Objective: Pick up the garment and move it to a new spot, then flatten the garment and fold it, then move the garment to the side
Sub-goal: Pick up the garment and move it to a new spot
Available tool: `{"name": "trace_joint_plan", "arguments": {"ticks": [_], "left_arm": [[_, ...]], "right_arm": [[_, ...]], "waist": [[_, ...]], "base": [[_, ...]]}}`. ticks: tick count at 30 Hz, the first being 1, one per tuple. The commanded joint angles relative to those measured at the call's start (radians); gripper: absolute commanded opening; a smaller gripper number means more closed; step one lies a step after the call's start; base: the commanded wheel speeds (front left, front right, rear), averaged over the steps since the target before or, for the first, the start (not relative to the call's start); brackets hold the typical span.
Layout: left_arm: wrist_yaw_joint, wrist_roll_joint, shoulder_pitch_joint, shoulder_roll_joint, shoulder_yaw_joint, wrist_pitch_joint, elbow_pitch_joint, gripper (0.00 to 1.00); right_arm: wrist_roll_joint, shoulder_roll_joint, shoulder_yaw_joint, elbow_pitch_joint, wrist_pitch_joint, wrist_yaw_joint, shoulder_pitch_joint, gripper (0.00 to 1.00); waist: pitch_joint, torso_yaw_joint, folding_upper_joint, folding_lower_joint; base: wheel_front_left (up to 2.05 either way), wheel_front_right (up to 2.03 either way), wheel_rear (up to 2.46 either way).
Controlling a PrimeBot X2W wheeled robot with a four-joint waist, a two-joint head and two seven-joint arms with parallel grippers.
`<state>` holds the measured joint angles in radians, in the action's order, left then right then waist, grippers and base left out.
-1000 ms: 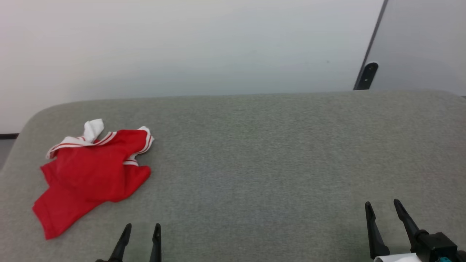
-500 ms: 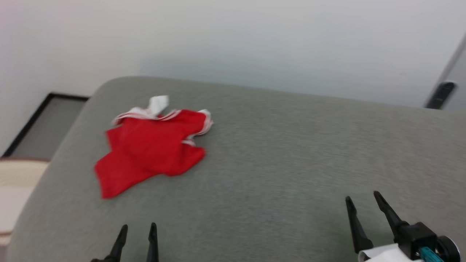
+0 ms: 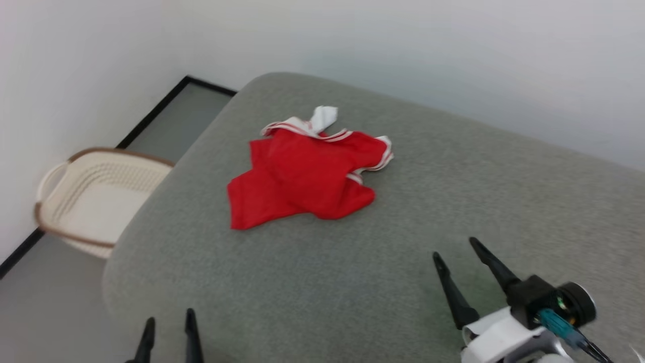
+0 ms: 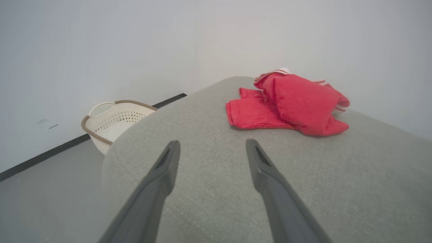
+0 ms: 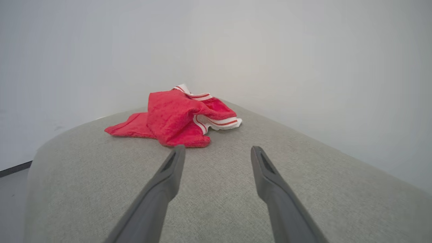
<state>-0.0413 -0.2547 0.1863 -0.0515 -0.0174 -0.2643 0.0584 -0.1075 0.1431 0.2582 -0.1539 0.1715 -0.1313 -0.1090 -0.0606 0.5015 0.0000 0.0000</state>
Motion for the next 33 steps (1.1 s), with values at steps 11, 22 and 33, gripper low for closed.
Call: {"name": "trace_joint_plan", "arguments": {"ticks": [11, 22, 33], "left_arm": [[-0.084, -0.058, 0.064, 0.001, 0.002, 0.0, -0.091, 1.0], [-0.066, -0.032, 0.029, 0.001, 0.019, 0.0, -0.1, 1.0], [0.106, 0.055, -0.502, -0.117, 0.007, 0.0, 0.112, 1.0]], "right_arm": [[-0.068, 0.043, 0.115, -0.089, 0.019, 0.001, -0.111, 1.0], [-0.086, 0.037, 0.103, -0.115, 0.051, 0.001, -0.093, 1.0], [-0.02, -0.006, 0.029, -0.021, 0.036, 0.001, -0.008, 1.0]], "waist": [[-0.049, 0.054, 0.0, 0.0], [-0.024, 0.043, 0.0, 0.0], [-0.062, -0.052, 0.0, 0.0]], "base": [[-0.05, -0.05, -0.05], [-0.01, -0.01, -0.01], [0.0, 0.0, 0.0]]}}
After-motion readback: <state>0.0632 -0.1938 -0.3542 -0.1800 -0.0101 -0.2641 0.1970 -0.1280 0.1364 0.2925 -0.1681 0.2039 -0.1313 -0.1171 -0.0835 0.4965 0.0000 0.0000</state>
